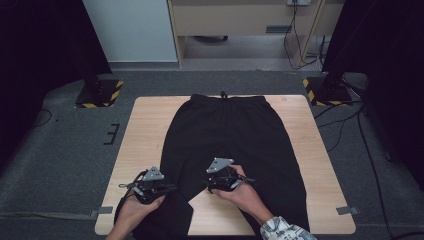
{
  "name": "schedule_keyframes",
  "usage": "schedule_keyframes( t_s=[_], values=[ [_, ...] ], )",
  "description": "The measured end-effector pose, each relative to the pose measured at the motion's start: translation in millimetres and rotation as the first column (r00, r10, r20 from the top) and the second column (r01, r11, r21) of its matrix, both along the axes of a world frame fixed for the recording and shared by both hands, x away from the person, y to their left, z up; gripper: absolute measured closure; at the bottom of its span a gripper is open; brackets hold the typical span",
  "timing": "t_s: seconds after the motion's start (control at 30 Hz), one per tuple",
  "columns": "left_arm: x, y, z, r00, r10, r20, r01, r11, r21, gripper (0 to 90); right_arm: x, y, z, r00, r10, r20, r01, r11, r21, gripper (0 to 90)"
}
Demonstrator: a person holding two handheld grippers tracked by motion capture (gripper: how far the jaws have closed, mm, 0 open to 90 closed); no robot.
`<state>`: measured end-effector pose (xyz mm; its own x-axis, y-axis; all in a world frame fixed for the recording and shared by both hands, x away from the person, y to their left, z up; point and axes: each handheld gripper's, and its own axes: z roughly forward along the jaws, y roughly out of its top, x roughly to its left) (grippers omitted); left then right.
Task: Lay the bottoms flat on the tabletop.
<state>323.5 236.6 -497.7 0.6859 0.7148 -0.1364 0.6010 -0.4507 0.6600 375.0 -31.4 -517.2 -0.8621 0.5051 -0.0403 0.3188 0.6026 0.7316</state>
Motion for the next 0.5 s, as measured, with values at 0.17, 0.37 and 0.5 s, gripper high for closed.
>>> schedule_keyframes(
  t_s=[0.17, 0.37, 0.5],
  values=[
    [-0.8, 6.5, -2.8, 0.999, 0.03, 0.033, -0.032, 0.9964, 0.079, 79.4, -0.9, 5.0, -2.7, 0.9999, 0.009, -0.007, -0.009, 1.0, 0.001, 39.8],
    [0.0, 7.3, -3.9, 0.9978, 0.044, 0.05, -0.05, 0.9921, 0.115, 79.0, -2.7, 14.6, -7.9, 0.9994, 0.024, -0.025, -0.025, 1.0, -0.007, 39.2],
    [0.5, 11.7, -3.4, 0.9976, 0.052, 0.045, -0.057, 0.9935, 0.099, 78.1, -4.5, 20.2, -11.6, 0.9987, 0.039, -0.033, -0.04, 0.999, -0.017, 41.0]
  ],
)
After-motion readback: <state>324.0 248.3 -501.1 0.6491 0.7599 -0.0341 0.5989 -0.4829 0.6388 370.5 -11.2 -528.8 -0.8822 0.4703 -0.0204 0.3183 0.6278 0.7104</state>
